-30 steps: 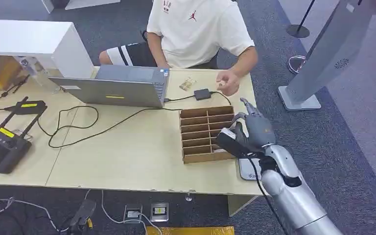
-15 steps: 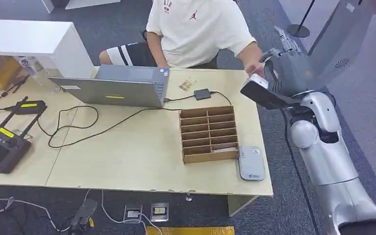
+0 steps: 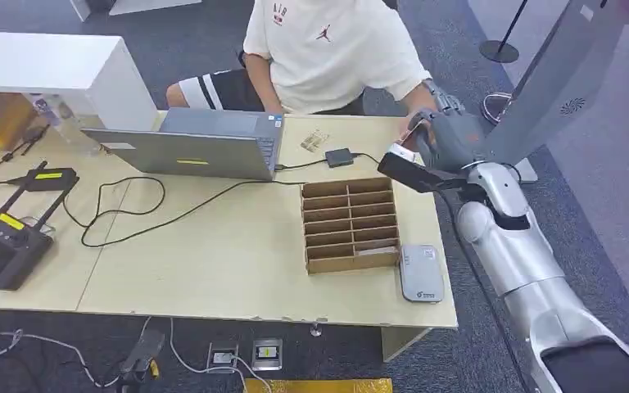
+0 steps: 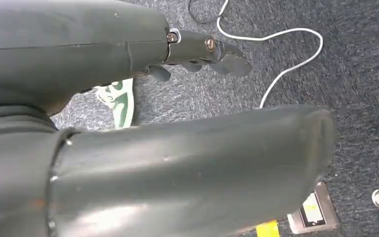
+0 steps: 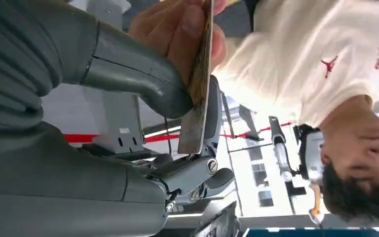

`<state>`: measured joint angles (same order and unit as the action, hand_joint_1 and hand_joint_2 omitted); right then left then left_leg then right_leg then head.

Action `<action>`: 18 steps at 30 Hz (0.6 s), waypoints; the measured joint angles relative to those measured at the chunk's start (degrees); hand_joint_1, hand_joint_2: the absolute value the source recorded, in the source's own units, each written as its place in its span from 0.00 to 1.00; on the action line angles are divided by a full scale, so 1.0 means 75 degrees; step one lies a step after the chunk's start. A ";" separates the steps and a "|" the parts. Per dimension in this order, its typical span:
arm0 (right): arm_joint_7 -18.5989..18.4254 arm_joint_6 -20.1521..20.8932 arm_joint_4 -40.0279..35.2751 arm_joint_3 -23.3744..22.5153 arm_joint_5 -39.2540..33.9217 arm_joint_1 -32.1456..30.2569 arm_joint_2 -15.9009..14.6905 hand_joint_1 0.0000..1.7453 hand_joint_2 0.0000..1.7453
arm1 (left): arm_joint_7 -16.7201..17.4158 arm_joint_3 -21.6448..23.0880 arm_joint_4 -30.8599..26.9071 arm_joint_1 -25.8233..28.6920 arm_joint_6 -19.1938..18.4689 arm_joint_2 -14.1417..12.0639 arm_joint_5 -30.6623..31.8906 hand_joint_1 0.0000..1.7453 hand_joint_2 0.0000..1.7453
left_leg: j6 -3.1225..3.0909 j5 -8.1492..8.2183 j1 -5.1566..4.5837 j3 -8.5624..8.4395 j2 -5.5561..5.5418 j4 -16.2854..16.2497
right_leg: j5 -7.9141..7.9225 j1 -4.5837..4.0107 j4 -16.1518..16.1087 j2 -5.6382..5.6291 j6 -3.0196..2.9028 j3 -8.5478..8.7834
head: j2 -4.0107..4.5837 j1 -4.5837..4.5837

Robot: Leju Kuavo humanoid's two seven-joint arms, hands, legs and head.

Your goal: Pass the card to the sensor for recognition and then transmit it.

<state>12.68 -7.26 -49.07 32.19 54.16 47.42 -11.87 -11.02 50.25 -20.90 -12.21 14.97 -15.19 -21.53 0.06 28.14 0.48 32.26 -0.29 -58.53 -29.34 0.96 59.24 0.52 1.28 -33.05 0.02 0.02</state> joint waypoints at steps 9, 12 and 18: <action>-0.0187 -0.0350 0.0309 0.0163 -0.0251 0.0027 0.0014 0.00 1.00 | -0.0003 0.0003 0.0026 0.0084 0.0114 -0.0026 -0.0020 0.00 0.00 | 0.0000 0.0000 0.0000 -0.0003 0.0002 -0.0001 | 0.0000 -0.0001 0.0000 -0.0003 0.0000 -0.0004 | 0.0000 0.0000; -0.0233 -0.0595 0.0274 0.0137 -0.0403 0.0079 -0.0064 0.00 1.00 | -0.0058 0.0003 0.0035 0.0108 0.0166 -0.0029 -0.0020 0.00 0.00 | 0.0000 0.0000 0.0000 -0.0004 0.0003 -0.0001 | 0.0000 -0.0001 0.0000 -0.0004 0.0000 -0.0003 | 0.0000 0.0000; 0.0011 -0.1614 -0.0084 -0.0282 -0.1034 0.0426 -0.0451 0.00 1.00 | -0.0210 0.0003 0.0050 0.0220 0.0312 -0.0047 -0.0142 0.00 0.00 | -0.0001 0.0000 -0.0004 -0.0005 0.0005 -0.0004 | 0.0001 0.0003 -0.0002 -0.0006 0.0001 -0.0004 | 0.0000 -0.0003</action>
<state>12.76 -19.36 -49.70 30.08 46.41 50.61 -15.25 -12.59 50.27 -20.52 -10.56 17.31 -15.54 -22.60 0.06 28.14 0.45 32.23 -0.25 -58.56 -29.33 0.98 59.22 0.48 1.28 -33.07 0.02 0.00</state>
